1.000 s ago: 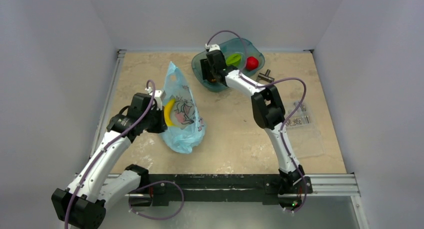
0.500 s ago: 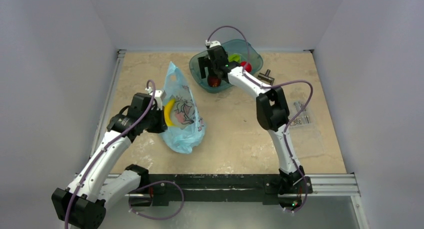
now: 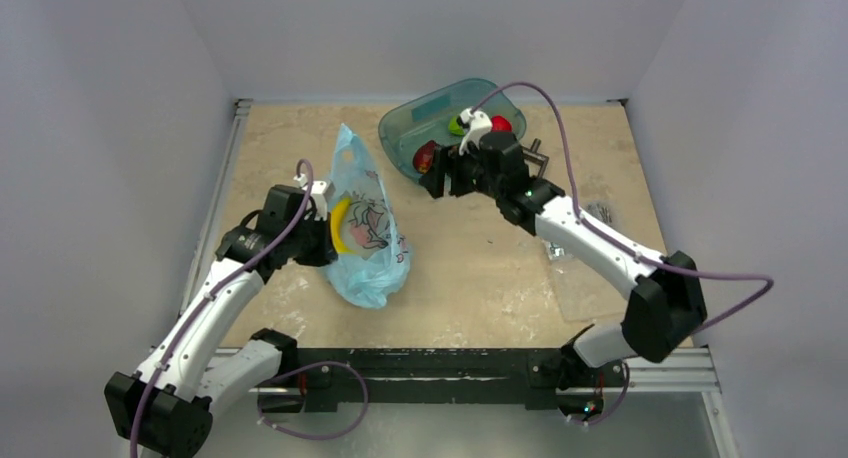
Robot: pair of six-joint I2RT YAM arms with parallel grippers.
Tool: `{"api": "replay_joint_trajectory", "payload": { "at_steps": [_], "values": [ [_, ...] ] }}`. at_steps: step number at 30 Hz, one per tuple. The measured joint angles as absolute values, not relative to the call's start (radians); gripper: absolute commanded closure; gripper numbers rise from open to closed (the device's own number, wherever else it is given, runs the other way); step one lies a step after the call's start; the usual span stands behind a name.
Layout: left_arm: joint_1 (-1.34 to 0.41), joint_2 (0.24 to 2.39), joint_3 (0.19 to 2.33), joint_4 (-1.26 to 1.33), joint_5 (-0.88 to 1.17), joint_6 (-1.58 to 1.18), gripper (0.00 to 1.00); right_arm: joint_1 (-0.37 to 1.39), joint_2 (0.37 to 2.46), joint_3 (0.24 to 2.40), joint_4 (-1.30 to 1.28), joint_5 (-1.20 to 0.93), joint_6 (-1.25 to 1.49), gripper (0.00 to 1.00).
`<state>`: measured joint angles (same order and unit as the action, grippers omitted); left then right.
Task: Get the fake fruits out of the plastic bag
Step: Place the fake fruit in the bin, then adjust the plastic bag at the center of the board.
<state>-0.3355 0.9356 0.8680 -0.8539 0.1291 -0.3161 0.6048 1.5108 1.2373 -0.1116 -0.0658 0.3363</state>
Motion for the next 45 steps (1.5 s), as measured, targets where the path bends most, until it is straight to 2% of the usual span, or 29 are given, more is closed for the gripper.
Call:
{"api": "replay_joint_trajectory", "payload": {
  "at_steps": [5,10,14,18,27,30,34,35,37,43,45],
  "values": [
    [-0.336,0.946,0.868,-0.853,0.162,-0.303,1.00,0.754,1.337,1.002,-0.014,-0.176,0.384,0.52],
    [-0.336,0.975,0.868,-0.835,0.245,-0.289,1.00,0.961,1.290,0.940,0.070,-0.205,0.405,0.61],
    [-0.336,1.020,0.868,-0.822,0.314,-0.273,1.00,1.015,1.293,0.935,0.137,-0.197,0.404,0.71],
    [-0.337,1.033,0.867,-0.821,0.351,-0.268,1.00,1.014,1.437,1.044,0.130,-0.132,0.403,0.75],
    [-0.344,1.032,0.865,-0.816,0.361,-0.268,1.00,1.013,1.814,1.249,0.055,0.053,0.400,0.76],
    [-0.350,1.032,0.865,-0.816,0.363,-0.268,1.00,1.015,1.879,1.279,-0.017,0.133,0.400,0.71],
    [-0.360,1.033,0.865,-0.816,0.366,-0.268,1.00,1.016,1.864,1.250,-0.088,0.242,0.400,0.67],
    [-0.362,1.034,0.865,-0.815,0.371,-0.268,1.00,1.017,1.843,1.226,-0.094,0.265,0.399,0.62],
    [-0.363,1.041,0.865,-0.815,0.380,-0.267,1.00,1.021,1.791,1.165,-0.094,0.306,0.393,0.45],
    [-0.367,1.113,0.865,-0.804,0.431,-0.266,1.00,1.037,1.685,0.946,0.005,0.379,0.373,0.29],
    [-0.376,1.156,0.865,-0.801,0.448,-0.266,1.00,1.041,1.687,0.868,0.080,0.385,0.365,0.20]
  ]
}}
